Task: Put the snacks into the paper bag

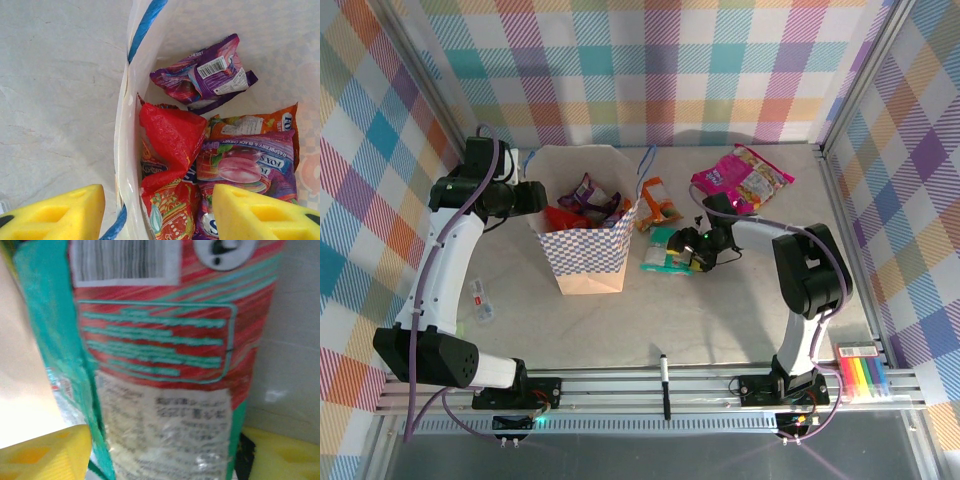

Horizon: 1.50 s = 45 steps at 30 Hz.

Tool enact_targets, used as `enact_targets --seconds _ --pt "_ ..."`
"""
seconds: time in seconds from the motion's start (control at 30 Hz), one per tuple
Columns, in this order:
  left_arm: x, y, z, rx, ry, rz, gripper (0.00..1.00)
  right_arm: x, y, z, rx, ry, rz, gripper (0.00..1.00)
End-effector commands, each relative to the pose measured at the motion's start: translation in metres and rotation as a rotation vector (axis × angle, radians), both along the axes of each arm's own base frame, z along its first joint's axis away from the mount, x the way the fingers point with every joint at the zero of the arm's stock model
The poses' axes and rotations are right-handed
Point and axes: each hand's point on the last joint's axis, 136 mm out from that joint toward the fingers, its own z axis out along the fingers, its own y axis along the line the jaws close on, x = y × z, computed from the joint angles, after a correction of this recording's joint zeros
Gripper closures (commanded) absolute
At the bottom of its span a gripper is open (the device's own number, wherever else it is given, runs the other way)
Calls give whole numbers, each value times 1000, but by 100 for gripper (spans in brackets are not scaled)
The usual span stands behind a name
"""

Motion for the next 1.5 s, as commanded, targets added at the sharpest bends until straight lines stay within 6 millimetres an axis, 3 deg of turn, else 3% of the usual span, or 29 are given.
enact_targets --seconds 0.0,0.3,0.67,1.07,1.47 --pt "-6 4 -1 34 11 -2 41 7 7 1 -10 -28 16 32" --pt "-4 1 -6 23 23 -9 41 1 2 -2 -49 -11 15 62" --pt "-5 1 -7 24 19 -7 41 -3 -13 20 -132 -48 33 79" --pt "-4 1 -5 18 8 -8 41 -6 -23 51 -175 -117 52 86" --pt "-3 1 0 12 -3 0 41 -12 -39 112 -210 -272 58 88"
